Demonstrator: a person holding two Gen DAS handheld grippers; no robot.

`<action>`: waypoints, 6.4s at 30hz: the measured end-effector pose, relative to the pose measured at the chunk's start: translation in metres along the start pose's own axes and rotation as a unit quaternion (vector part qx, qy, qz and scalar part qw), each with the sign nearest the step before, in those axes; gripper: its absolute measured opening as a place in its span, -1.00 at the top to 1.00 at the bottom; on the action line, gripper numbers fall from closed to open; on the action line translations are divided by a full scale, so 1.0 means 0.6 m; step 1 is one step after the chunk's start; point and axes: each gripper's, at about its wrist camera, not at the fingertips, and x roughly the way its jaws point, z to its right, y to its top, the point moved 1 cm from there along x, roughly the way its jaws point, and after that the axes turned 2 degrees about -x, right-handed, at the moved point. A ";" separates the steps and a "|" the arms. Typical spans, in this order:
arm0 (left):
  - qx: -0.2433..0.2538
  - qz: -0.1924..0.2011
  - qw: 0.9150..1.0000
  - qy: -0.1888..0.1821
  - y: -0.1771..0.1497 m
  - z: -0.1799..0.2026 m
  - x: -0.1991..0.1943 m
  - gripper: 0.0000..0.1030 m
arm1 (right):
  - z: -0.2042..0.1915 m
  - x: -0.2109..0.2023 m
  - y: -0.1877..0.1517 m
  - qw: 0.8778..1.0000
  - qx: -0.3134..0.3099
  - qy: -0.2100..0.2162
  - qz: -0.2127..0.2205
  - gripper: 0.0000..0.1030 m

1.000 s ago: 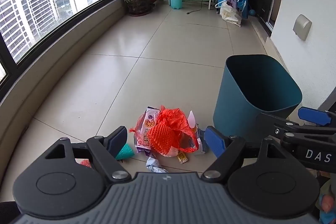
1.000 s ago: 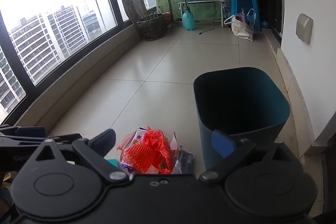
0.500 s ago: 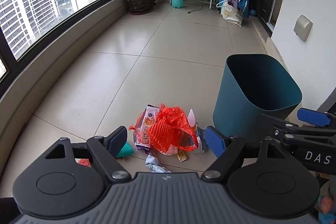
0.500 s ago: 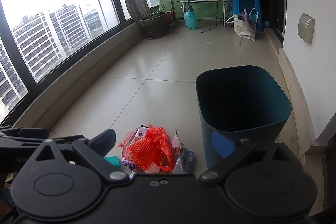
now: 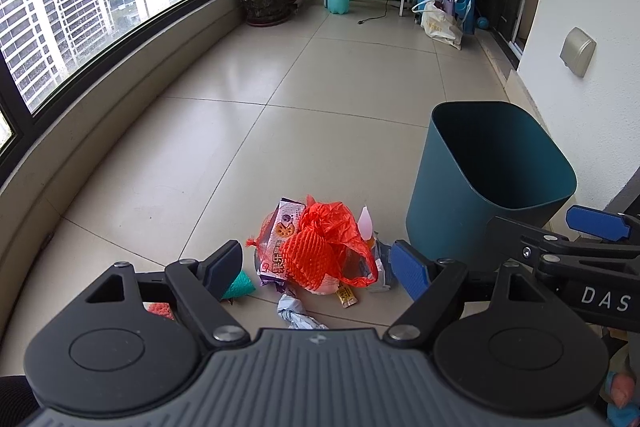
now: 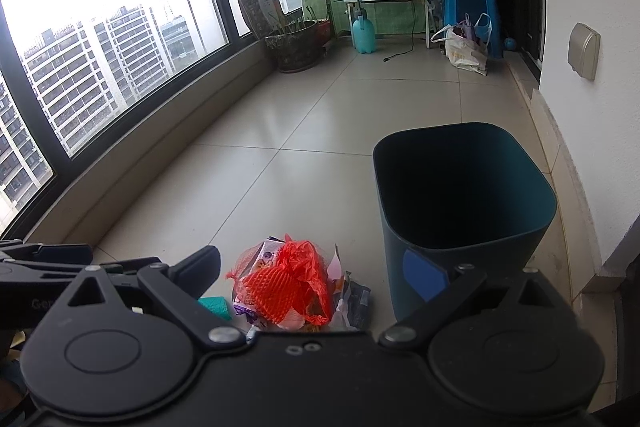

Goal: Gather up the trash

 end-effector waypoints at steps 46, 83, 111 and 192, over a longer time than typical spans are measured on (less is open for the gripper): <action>-0.030 -0.052 0.998 -0.007 0.098 -0.015 0.078 -0.58 | 0.130 0.023 0.141 0.997 -0.017 -0.079 -0.005 -0.90; -0.038 -0.297 0.953 0.049 0.084 0.061 0.702 -0.58 | 0.361 0.270 0.101 0.970 0.013 -0.166 -0.179 0.76; -0.009 -0.249 0.968 0.009 0.166 0.062 0.486 0.81 | 0.374 0.265 0.090 0.973 0.010 -0.151 -0.177 0.92; -0.103 -0.227 0.968 -0.037 0.108 -0.003 0.469 -0.56 | 0.385 0.290 0.074 0.972 0.013 -0.144 -0.187 0.89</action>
